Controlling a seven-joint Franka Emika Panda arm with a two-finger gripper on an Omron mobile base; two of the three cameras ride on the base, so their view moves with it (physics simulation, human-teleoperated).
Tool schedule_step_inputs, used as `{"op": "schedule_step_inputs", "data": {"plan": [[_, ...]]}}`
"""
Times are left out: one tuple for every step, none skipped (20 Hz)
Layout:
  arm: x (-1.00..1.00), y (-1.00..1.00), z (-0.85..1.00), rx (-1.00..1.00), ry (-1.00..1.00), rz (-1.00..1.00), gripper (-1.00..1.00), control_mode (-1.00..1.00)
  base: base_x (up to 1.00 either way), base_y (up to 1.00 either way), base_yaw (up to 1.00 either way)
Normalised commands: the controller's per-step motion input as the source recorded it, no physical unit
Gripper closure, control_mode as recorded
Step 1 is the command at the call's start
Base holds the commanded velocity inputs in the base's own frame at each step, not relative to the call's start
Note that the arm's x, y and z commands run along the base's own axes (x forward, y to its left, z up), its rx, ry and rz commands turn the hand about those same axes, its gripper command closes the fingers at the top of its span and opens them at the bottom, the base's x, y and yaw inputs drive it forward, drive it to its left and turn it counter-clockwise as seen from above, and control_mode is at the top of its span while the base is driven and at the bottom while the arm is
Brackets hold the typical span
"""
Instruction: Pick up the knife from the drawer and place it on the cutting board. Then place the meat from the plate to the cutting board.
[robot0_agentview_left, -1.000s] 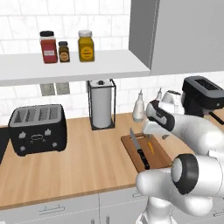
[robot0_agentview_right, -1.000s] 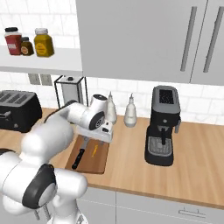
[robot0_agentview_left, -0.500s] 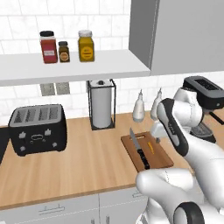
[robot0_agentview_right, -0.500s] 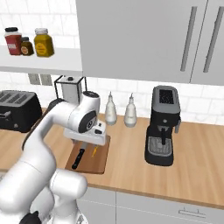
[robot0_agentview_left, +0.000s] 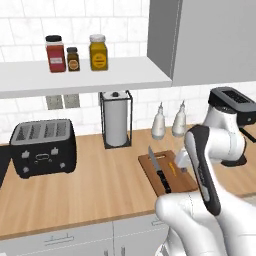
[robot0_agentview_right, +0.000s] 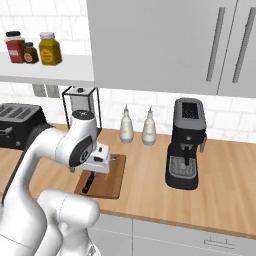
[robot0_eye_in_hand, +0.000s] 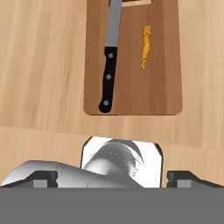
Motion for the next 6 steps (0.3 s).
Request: {"op": "schedule_step_inputs", "data": {"plan": [[-0.24, 0.19, 0.39, 0.0, -0.07, 0.04, -1.0, -1.0, 0.0, 0.0, 0.0], [-0.23, 0.21, 0.45, 0.01, -0.08, 0.03, -1.0, -1.0, 0.0, 0.0, 0.0], [-0.19, 0.2, 0.51, 0.01, -0.08, 0.01, -1.0, -1.0, 0.0, 0.0, 0.0], [-0.18, 0.2, 0.55, 0.03, -0.09, 0.0, -1.0, -1.0, 0.0, 0.0, 0.0], [-0.16, 0.19, 0.61, 0.04, -0.08, 0.0, -1.0, -1.0, 0.0, 0.0, 0.0], [-0.11, 0.15, 0.66, 0.06, -0.08, 0.01, -1.0, -1.0, 0.0, 0.0, 0.0]]}}
